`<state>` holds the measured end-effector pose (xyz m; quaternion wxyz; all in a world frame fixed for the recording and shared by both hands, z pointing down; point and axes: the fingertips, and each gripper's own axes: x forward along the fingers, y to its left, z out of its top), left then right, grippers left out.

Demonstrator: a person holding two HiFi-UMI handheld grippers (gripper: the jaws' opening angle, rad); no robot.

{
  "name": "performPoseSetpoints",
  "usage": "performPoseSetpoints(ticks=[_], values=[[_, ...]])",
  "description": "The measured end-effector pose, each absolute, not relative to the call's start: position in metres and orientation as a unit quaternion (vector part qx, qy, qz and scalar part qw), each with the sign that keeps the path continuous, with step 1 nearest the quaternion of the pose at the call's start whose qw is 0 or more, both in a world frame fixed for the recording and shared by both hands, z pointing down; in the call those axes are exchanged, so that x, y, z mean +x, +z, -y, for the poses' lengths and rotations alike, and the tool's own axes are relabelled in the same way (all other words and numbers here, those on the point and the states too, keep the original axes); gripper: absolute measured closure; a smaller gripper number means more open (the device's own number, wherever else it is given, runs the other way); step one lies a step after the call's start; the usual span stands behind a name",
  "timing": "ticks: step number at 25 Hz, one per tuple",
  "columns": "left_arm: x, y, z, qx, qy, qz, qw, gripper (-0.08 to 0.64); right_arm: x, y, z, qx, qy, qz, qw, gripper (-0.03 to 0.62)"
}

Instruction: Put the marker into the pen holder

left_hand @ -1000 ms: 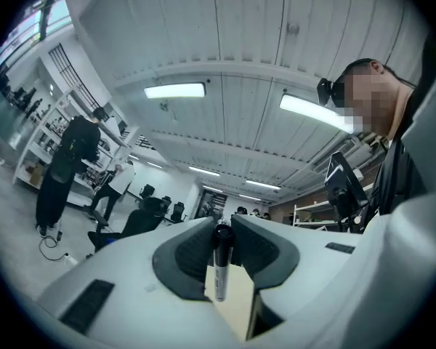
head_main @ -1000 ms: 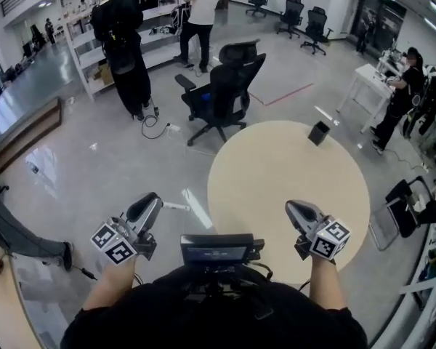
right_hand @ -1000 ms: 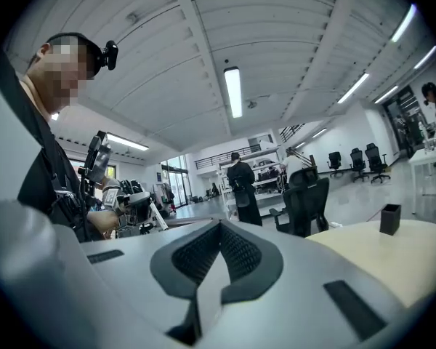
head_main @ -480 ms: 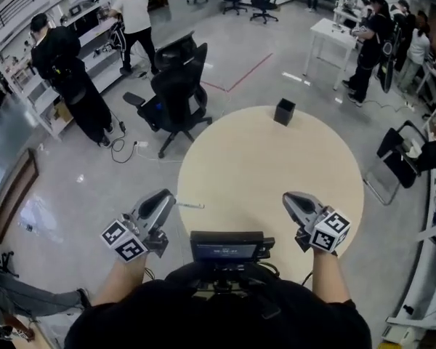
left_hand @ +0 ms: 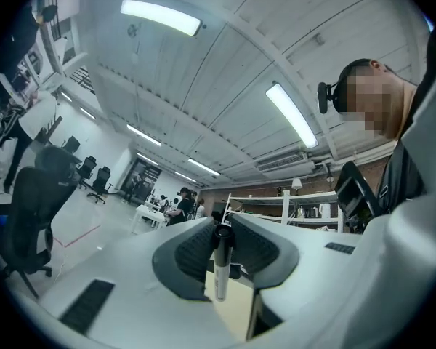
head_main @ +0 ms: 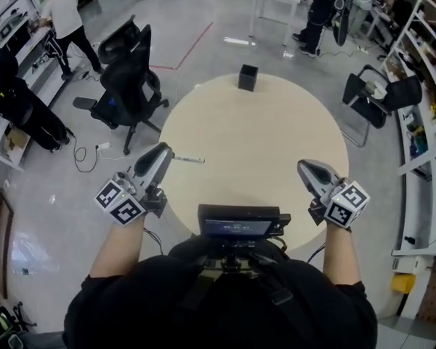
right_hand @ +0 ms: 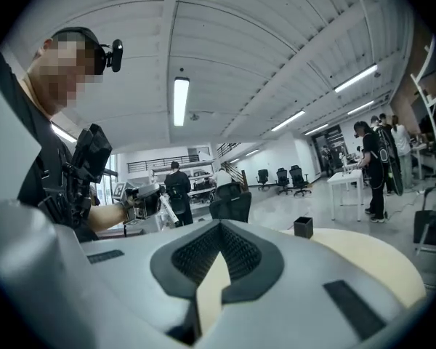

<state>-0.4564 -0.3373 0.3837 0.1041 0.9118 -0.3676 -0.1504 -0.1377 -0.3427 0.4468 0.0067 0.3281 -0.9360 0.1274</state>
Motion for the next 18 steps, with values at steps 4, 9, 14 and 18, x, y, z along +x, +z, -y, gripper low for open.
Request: performPoseSetpoints(ticks=[4,9,14,18], values=[[-0.47,0.372,0.364,0.927,-0.149,0.33,0.095,0.485,-0.144,0.432,0.345,0.373,0.122,0.92,0.009,0.589],[-0.466,0.362,0.384,0.938,-0.139,0.308,0.076,0.485,-0.141,0.428,0.346,0.391,0.121,0.912,-0.002,0.588],[-0.447,0.359,0.407,0.933,-0.157,0.314,0.081,0.485,-0.134,0.432,0.373,0.373,0.11,0.921,0.019,0.588],[-0.415,0.38,0.414,0.928,-0.159,0.318,0.112,0.485,-0.116,0.443,0.391,0.356,0.108,0.928,0.026,0.588]])
